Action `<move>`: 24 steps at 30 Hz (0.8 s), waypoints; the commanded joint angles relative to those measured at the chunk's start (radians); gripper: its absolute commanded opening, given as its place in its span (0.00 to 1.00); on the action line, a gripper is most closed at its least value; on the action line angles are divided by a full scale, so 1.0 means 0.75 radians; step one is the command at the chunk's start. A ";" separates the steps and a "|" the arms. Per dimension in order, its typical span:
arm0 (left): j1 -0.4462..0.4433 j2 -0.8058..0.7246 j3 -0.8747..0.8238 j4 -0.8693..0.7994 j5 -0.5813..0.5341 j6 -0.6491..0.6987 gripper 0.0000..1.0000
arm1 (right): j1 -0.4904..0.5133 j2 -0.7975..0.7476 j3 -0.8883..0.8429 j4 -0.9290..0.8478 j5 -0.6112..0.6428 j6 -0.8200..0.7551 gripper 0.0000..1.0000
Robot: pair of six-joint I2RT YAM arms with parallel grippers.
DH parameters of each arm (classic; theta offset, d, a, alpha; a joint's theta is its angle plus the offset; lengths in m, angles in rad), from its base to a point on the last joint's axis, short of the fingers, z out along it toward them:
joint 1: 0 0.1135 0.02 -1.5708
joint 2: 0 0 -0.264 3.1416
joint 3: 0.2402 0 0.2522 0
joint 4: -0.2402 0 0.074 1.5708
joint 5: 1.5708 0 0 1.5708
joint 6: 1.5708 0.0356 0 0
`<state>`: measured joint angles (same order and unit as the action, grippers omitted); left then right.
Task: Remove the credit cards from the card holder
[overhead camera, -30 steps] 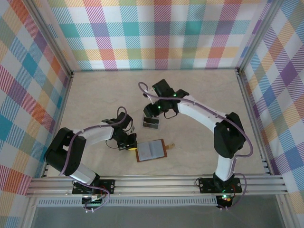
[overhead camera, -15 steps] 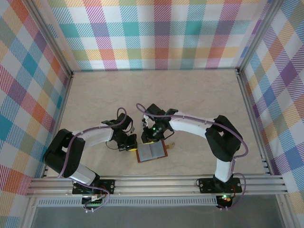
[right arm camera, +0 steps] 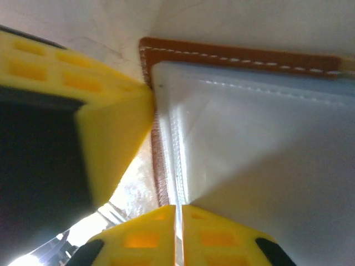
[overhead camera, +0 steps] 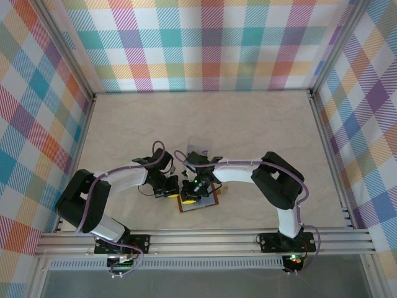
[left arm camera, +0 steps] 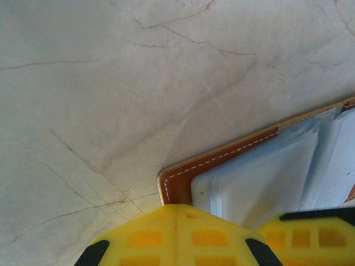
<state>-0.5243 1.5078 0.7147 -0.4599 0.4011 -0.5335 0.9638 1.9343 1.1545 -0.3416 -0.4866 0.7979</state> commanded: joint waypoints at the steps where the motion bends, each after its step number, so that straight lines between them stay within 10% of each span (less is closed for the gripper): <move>1: -0.009 -0.001 -0.034 -0.039 -0.041 0.018 0.00 | 0.010 0.032 0.046 -0.111 0.119 0.000 0.19; 24: -0.009 0.014 -0.026 -0.060 -0.054 0.033 0.00 | 0.024 -0.058 0.206 -0.666 0.600 -0.117 0.45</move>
<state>-0.5243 1.5078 0.7147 -0.4606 0.4004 -0.5293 0.9768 1.9079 1.2812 -0.7261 -0.1287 0.7341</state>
